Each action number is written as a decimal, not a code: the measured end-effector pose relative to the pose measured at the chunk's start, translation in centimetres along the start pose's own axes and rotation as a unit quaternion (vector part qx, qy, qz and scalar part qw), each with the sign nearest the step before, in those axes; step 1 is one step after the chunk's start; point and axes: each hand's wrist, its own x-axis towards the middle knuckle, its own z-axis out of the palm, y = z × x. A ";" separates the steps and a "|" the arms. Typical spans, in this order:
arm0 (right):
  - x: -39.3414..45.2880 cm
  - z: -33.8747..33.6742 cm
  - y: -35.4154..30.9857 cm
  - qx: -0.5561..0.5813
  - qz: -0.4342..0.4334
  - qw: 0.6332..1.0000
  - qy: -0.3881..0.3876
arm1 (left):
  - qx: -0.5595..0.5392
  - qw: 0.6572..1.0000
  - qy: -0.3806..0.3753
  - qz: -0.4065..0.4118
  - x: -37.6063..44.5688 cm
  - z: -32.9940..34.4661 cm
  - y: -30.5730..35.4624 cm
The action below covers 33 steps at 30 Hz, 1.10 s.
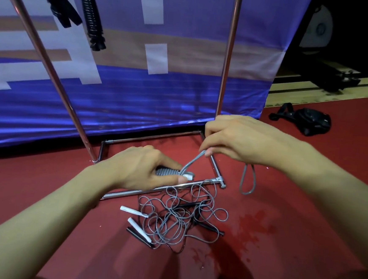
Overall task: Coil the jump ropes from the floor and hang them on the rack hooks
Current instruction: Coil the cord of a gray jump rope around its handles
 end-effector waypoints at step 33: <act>-2.0 2.1 -5.0 0.214 0.080 0.973 -0.029 | -0.335 0.909 0.204 -0.140 0.9 0.3 -1.9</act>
